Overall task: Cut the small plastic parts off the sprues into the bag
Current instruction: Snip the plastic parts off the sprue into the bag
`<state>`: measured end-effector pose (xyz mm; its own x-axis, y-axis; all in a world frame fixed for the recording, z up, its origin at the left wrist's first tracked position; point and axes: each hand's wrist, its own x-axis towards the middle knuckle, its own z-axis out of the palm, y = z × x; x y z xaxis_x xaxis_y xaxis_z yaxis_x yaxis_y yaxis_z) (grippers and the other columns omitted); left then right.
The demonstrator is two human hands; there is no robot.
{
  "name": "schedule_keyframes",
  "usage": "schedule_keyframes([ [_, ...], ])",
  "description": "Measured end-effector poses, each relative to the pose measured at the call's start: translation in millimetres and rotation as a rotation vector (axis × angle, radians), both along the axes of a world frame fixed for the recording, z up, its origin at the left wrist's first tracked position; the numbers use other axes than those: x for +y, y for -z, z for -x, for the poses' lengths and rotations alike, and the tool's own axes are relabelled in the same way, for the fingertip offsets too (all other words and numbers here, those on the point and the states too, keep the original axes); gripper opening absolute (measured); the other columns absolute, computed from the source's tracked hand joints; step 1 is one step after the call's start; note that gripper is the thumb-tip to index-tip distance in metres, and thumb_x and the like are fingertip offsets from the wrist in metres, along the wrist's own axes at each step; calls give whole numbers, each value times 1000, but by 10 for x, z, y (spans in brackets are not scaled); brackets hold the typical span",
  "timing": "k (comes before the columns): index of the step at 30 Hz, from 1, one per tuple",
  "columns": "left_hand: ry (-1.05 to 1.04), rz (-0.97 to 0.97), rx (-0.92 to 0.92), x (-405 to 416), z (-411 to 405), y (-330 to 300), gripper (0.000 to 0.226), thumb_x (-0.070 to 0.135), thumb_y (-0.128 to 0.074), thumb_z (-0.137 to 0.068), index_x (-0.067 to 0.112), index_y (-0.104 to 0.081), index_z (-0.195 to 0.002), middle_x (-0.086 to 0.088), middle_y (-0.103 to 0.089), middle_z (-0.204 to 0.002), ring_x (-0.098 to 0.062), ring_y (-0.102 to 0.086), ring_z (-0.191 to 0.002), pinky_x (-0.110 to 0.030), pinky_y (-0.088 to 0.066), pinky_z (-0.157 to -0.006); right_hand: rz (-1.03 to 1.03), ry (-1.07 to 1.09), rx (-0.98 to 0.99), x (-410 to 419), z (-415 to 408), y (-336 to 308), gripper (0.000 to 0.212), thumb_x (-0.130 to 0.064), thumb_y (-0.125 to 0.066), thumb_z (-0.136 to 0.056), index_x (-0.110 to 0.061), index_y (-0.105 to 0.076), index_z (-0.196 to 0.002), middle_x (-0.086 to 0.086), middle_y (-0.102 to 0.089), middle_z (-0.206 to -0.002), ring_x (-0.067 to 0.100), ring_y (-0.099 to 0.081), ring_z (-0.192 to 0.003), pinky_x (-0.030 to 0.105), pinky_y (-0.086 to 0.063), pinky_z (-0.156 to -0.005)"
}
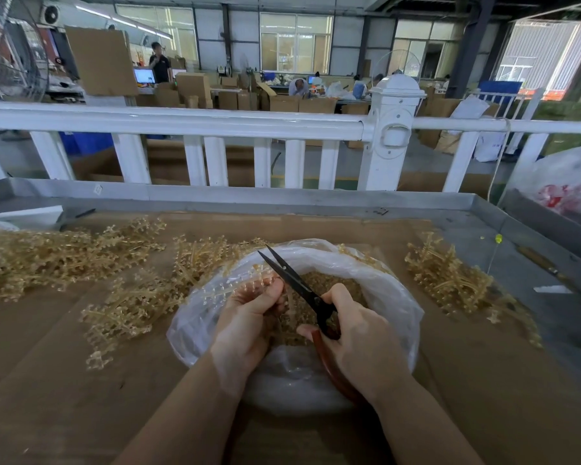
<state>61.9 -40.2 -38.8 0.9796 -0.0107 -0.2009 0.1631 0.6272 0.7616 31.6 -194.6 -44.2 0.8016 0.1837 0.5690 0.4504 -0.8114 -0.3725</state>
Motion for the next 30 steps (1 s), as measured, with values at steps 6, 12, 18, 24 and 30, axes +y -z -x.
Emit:
schedule_keyframes([
  [6, 41, -33, -49, -15, 8, 12, 6, 2, -61, -84, -1, -63, -78, -11, -67, -64, -17, -67, -56, -25, -55, -51, -70, -3, -52, -1, -8, 13, 38, -48, -69, -77, -16, -56, -93, -9, -67, -77, 4, -61, -67, 11, -42, -57],
  [12, 141, -243, -137, -70, 55, 21, 46, 30, -64, -76, 8, -64, -116, -16, -71, -106, -30, -68, -100, -43, -55, -86, -373, -14, -49, 4, -31, 24, 38, -53, -64, -74, -25, -57, -98, -26, -60, -78, -12, -59, -78, 2, -43, -65],
  [18, 81, -371, -160, -78, 45, 52, 19, 36, -63, -75, 29, -76, -87, -5, -75, -95, -20, -71, -92, -33, -55, -77, -504, 30, -68, -14, -55, 52, 31, -57, -62, -77, -33, -54, -96, -22, -63, -77, -2, -64, -76, 27, -55, -65],
  [24, 16, -434, -212, -81, 32, 85, 20, 22, -73, -66, 16, -74, -86, -5, -75, -91, -20, -71, -90, -24, -56, -69, -552, -42, -84, -3, -38, 22, 31, -49, -67, -76, -28, -56, -96, -25, -65, -91, -4, -65, -80, 20, -55, -69],
  [30, -50, -518, -224, -102, 38, 81, 28, 25, -79, -56, 17, -72, -82, -2, -75, -86, -17, -71, -86, -29, -55, -76, -508, 22, -214, -21, -45, -20, 22, -26, -75, -78, -19, -59, -93, -33, -60, -77, -18, -58, -77, -1, -43, -65],
])
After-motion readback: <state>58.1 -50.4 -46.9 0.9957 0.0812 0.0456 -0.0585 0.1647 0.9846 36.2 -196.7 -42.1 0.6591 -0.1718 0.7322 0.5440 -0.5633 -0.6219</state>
